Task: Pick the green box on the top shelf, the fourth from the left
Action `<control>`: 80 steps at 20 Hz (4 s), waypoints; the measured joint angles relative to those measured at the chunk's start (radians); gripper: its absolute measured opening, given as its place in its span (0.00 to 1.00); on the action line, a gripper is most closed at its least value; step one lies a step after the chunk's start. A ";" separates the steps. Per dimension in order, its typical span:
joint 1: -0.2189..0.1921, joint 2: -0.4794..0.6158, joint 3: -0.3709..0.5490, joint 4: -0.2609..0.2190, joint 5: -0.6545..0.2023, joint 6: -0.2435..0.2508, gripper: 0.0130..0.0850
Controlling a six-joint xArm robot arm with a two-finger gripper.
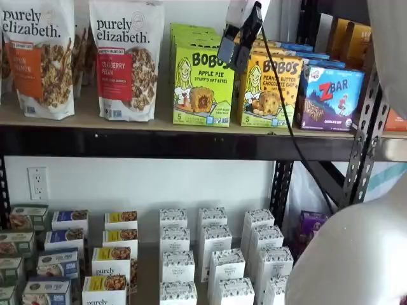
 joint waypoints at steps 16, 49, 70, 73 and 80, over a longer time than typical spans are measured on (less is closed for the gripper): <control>-0.006 0.032 -0.080 0.025 -0.018 0.014 1.00; -0.018 0.137 -0.104 0.020 -0.236 -0.025 1.00; -0.070 0.244 -0.165 -0.016 -0.234 -0.095 1.00; -0.073 0.248 -0.161 -0.022 -0.238 -0.101 1.00; -0.070 0.250 -0.146 -0.028 -0.256 -0.104 1.00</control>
